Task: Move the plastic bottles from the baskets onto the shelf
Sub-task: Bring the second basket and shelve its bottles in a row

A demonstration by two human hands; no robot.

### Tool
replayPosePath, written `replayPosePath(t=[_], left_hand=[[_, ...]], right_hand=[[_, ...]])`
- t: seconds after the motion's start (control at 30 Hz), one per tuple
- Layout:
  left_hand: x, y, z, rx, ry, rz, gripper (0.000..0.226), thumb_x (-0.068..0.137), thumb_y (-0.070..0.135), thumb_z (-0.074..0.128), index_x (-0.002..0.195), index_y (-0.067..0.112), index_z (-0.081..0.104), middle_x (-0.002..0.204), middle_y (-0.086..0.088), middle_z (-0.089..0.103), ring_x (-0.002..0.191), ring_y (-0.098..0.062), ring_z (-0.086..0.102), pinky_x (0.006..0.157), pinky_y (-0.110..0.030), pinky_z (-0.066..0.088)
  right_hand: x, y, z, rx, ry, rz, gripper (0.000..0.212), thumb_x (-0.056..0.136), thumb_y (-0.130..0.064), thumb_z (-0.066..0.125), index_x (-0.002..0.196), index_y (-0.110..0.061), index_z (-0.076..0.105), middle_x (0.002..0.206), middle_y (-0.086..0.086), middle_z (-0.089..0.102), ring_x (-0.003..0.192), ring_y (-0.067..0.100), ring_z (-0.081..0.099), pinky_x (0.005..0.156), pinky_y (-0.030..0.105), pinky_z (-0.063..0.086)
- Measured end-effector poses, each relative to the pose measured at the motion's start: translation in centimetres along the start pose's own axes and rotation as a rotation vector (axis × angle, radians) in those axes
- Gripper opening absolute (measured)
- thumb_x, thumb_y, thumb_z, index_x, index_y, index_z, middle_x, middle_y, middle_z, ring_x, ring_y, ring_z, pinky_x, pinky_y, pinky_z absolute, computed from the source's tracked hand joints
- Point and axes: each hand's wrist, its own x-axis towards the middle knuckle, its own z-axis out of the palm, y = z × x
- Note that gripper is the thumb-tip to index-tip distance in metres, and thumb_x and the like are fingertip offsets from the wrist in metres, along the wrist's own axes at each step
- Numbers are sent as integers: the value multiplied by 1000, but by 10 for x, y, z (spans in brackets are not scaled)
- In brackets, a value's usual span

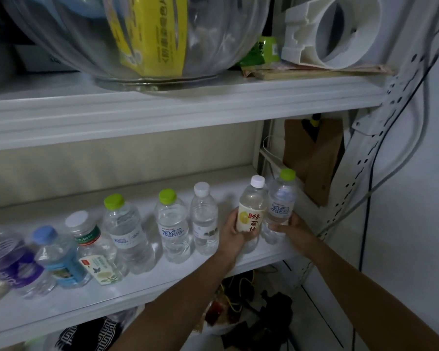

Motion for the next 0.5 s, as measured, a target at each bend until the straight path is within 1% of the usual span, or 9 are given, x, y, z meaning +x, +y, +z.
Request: replayPosePath(t=[0.1,0.17,0.27,0.3,0.37,0.4,0.43,0.47,0.5], left_hand=[[-1,-5,-1,56,-14,24,68,73,-9,72,132,18,49,120,-1,64,110,-16,61,90,-29,52],[-3,-7,-1,86,-26,44,69,75,-6,72,134,18,47,123,0,63,111,-14,60,95,-32,51],[-8,-11,0,138,-22,93,68,78,-2,72,136,21,43,124,4,61,108,0,58,92,-21,48],[-9,-13,0,158,-12,115,67,79,0,73,134,23,44,123,5,61,107,3,58,91,-17,47],[-12,-16,2,233,20,169,60,78,3,74,126,28,48,117,9,62,103,6,58,89,-14,47],[-14,-18,3,288,47,200,56,77,7,76,123,28,50,115,8,62,104,4,58,90,-18,48],[-15,-20,4,359,79,225,55,76,13,77,125,24,52,116,5,61,106,-3,57,92,-24,48],[-16,-22,5,443,109,231,59,76,18,78,128,19,51,119,1,58,109,-10,55,95,-31,48],[-17,-24,5,526,136,229,65,75,23,79,131,15,48,122,-1,55,111,-14,52,95,-34,46]], right_hand=[[-3,2,2,-37,-1,-17,84,59,-5,81,135,-8,47,121,3,65,105,11,64,79,17,52],[-3,0,6,-94,35,-31,73,61,5,83,125,-9,53,122,10,63,106,16,63,81,19,53],[-5,-5,18,-243,164,-91,50,57,8,85,100,-5,64,107,17,67,101,29,64,89,39,53],[-6,-6,20,-276,189,-110,48,56,7,86,98,-1,65,104,17,68,100,30,64,91,44,52],[-10,-7,23,-300,184,-138,43,60,9,83,97,12,62,102,28,66,98,37,64,90,49,52],[-11,-8,23,-300,163,-145,40,63,12,80,97,18,58,102,34,63,98,41,63,88,47,53],[-13,-8,23,-291,151,-148,39,64,15,77,98,20,57,101,35,62,97,40,63,83,38,56],[-14,-8,21,-270,146,-144,38,65,17,76,99,14,60,100,31,65,95,32,65,75,24,56],[-15,-9,19,-251,134,-131,41,64,17,76,99,1,63,99,20,67,91,19,68,69,13,52]])
